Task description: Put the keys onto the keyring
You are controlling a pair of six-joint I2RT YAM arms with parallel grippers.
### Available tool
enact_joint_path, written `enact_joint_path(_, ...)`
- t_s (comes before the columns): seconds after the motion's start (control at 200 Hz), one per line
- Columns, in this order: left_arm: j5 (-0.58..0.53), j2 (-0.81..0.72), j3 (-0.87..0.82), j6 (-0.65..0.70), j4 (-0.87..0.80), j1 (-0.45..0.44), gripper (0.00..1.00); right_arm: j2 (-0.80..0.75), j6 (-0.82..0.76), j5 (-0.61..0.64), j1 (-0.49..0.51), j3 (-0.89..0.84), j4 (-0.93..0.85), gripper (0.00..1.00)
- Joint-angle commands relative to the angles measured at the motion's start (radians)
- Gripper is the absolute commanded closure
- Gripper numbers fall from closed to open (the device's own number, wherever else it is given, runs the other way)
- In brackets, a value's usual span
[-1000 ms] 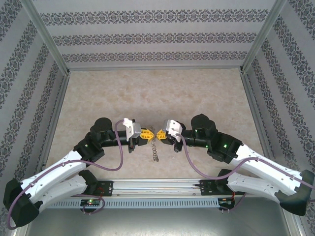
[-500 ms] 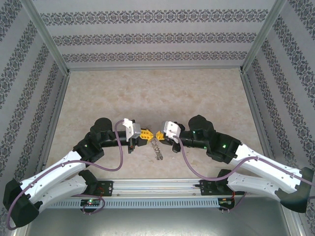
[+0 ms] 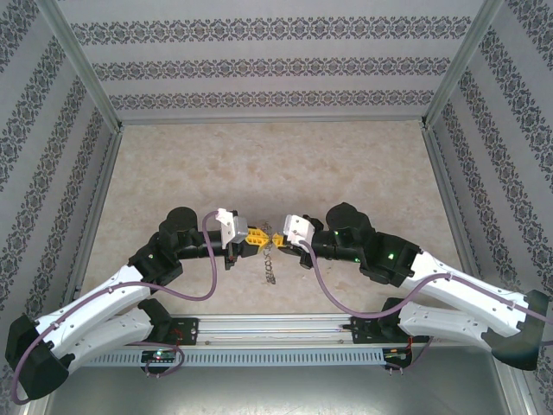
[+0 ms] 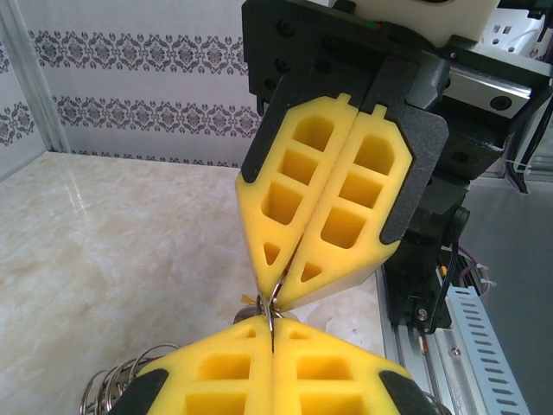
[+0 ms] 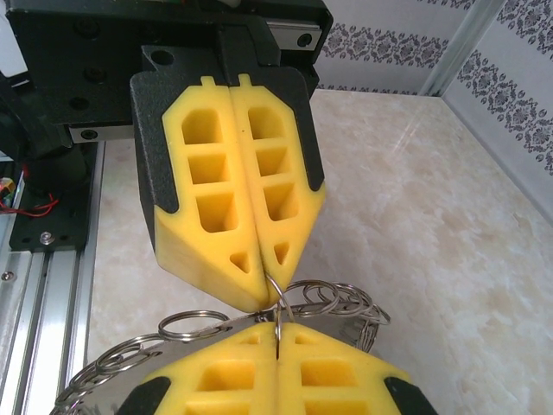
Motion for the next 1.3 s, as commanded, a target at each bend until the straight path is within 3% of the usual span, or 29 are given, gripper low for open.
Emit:
enact_joint_path(0.0, 0.033, -0.004, 0.029, 0.024, 0.064, -0.005, 1.00, 0.020, -0.015, -0.077, 0.044, 0.036, 0.102, 1.00)
enact_joint_path(1.294, 0.040, -0.015, 0.023, 0.005, 0.093, -0.007, 1.00, -0.017, -0.120, -0.118, 0.058, -0.030, 0.101, 1.00)
